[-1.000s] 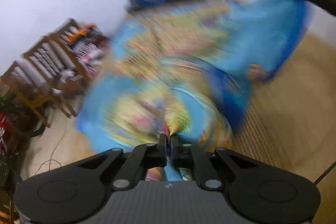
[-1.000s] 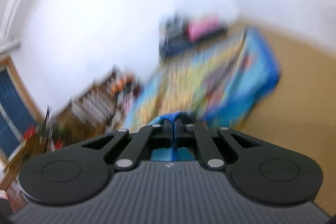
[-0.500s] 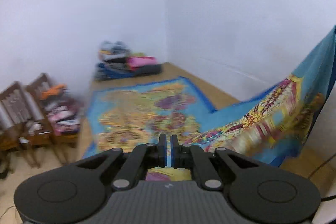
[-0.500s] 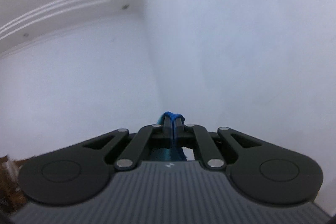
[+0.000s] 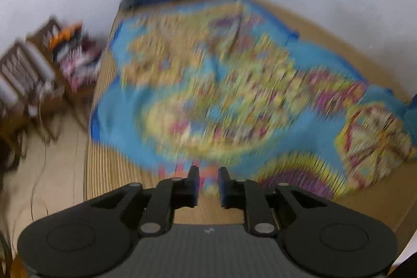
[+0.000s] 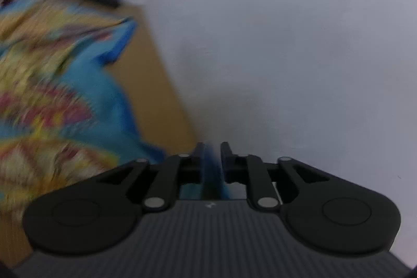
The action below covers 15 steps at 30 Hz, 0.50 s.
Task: Fold clothes
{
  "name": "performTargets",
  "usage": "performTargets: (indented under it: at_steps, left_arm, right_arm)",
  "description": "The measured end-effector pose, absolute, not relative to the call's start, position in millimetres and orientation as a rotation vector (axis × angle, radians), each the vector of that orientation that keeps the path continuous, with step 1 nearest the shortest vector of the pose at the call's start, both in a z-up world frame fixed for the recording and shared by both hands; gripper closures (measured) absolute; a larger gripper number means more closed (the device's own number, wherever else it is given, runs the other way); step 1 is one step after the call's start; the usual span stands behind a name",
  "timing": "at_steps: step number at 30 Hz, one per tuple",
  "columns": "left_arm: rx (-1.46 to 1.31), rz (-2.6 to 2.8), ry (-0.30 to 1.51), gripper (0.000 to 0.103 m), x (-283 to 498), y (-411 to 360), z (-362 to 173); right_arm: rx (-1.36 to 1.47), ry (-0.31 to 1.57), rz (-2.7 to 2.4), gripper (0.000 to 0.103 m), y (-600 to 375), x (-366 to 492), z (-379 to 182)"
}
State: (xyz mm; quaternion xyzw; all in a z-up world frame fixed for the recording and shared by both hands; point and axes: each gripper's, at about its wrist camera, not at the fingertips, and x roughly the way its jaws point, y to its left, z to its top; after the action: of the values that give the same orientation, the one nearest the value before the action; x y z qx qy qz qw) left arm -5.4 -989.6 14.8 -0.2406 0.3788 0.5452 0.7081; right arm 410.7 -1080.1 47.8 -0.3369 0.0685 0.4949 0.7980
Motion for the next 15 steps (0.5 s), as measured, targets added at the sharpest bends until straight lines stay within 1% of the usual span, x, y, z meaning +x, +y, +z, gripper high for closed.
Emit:
performTargets:
  at_steps: [1, 2, 3, 4, 6, 7, 9, 15]
  left_arm:
    - [-0.564, 1.207, 0.849, 0.077, -12.6, -988.0, 7.7]
    - [-0.580, 1.209, 0.850, 0.074, -16.9, -988.4, 3.2]
    - [-0.592, 1.215, 0.850, 0.072, -19.5, -989.5, -0.1]
    - [-0.604, 1.220, 0.850, 0.072, -22.2, -990.5, -3.4]
    - [-0.628, 1.231, 0.849, 0.069, -27.5, -992.6, -10.1]
    - [-0.637, 1.237, 0.845, 0.068, -29.8, -992.4, -13.0]
    - [-0.651, 1.254, 0.829, 0.065, -35.4, -996.2, -13.8]
    - [-0.695, 1.331, 0.830, 0.063, -50.3, -1004.2, -26.1]
  right_arm:
    - [-0.714, 0.153, 1.150, 0.052, -1079.2, 394.7, 44.2]
    - [-0.704, 0.159, 1.238, 0.046, -1078.3, 378.7, 40.6]
    - [-0.691, 0.186, 1.355, 0.034, -1076.3, 363.1, 36.4]
    - [-0.686, 0.231, 1.492, 0.030, -1069.6, 347.8, 33.2]
    - [-0.713, 0.298, 1.720, 0.030, -1049.2, 321.6, 23.5]
    - [-0.741, 0.302, 1.801, 0.030, -1043.8, 304.4, 15.7]
    - [-0.805, 0.288, 1.936, 0.030, -1033.4, 270.3, 0.5]
    - [-1.009, 0.204, 2.100, 0.030, -961.9, 192.2, -34.5]
